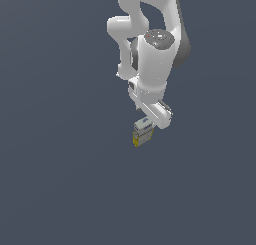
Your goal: Pick up the object and move it to a goal position.
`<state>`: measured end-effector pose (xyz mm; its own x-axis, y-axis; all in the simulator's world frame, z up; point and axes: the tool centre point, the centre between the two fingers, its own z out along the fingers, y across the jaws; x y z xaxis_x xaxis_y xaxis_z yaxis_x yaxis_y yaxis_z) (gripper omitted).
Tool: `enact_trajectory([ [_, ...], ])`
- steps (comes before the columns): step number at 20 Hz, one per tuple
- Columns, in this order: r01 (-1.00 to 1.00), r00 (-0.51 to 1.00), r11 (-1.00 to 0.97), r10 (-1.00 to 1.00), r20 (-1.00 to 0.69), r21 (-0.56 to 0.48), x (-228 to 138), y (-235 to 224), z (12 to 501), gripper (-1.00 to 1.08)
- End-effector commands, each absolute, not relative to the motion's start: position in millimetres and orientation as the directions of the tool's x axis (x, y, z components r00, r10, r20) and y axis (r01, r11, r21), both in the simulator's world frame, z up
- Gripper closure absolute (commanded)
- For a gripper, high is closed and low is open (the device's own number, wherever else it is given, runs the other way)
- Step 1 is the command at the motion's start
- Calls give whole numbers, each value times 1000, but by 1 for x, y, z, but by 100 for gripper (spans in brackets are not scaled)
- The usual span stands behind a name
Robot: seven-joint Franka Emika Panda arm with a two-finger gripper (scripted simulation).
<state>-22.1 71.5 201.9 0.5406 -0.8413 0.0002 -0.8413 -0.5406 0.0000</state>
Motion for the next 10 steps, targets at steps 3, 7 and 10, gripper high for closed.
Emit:
enact_trajectory([
  [3, -842, 540, -540, -842, 0, 0, -22, 72, 194, -92],
  [7, -842, 539, -539, -842, 0, 0, -23, 71, 176, -92],
  [10, -843, 538, -538, -843, 0, 0, -23, 71, 162, -92],
])
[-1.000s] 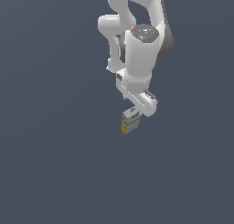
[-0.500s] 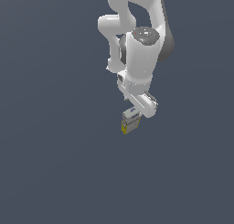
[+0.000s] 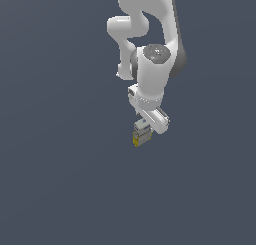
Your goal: Pick up the object and move it to a goal position.
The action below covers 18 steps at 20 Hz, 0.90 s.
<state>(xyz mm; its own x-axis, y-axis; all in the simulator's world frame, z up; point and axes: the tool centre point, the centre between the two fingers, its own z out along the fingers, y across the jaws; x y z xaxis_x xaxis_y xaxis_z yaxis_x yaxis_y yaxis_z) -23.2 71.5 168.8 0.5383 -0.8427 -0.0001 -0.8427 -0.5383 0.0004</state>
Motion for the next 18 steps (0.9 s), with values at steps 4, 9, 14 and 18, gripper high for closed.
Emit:
enact_trajectory([
  [4, -843, 537, -537, -843, 0, 0, -23, 72, 153, -92],
  [9, -843, 537, -537, -843, 0, 0, -22, 72, 152, 108],
  [14, -843, 537, -537, -843, 0, 0, -22, 72, 152, 108],
  [18, -843, 537, -537, -843, 0, 0, -22, 72, 153, 108],
])
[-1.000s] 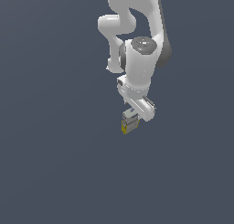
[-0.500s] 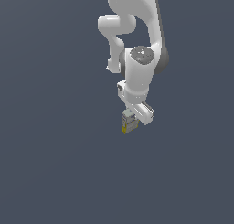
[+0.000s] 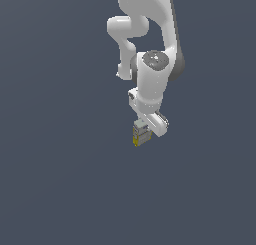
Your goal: Pick up the object and move it to a goal position.
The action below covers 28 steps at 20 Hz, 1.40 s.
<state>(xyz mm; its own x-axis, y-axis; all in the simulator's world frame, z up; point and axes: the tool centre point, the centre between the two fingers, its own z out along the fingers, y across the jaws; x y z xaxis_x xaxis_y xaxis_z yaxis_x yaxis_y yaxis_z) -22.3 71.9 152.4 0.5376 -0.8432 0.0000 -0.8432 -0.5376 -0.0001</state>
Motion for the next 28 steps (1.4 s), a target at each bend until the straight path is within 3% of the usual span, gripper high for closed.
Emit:
enact_trajectory([
  [1, -843, 537, -537, -843, 0, 0, -23, 71, 153, 108],
  [9, -844, 537, -537, -844, 0, -1, -37, 48, 166, 108],
  [28, -844, 537, -537, -844, -2, -1, -102, -63, 229, 108],
])
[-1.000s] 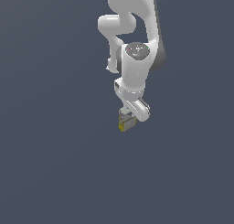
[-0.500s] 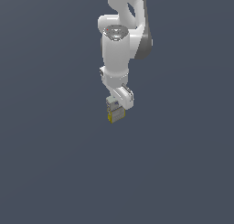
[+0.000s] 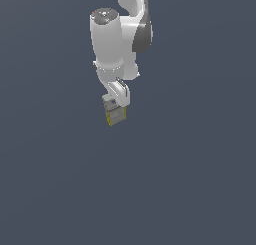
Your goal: Pick up the object and move it to a goal position.
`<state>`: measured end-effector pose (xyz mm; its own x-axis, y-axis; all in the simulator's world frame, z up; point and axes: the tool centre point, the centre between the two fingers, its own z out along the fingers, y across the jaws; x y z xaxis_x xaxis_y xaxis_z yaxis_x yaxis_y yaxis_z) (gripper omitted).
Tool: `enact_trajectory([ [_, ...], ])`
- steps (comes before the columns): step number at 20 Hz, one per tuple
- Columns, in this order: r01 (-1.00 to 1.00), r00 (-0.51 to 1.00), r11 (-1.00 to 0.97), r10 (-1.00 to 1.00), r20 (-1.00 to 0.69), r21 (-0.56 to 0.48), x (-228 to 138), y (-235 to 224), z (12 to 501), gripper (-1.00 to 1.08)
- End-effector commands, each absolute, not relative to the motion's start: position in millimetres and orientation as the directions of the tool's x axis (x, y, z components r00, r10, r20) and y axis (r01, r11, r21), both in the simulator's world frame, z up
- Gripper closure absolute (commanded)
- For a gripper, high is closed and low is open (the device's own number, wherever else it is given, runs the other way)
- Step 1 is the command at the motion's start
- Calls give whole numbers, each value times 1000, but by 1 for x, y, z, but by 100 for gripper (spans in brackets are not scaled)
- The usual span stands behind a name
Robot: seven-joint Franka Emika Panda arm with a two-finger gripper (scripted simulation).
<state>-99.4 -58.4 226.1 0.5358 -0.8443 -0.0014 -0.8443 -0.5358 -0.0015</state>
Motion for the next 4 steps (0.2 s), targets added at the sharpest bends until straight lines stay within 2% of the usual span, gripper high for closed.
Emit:
enact_trajectory([
  [1, -844, 537, -537, -844, -1, -1, -103, -65, 230, 108],
  [4, -844, 537, -537, -844, 0, 0, -104, -69, 232, 108],
])
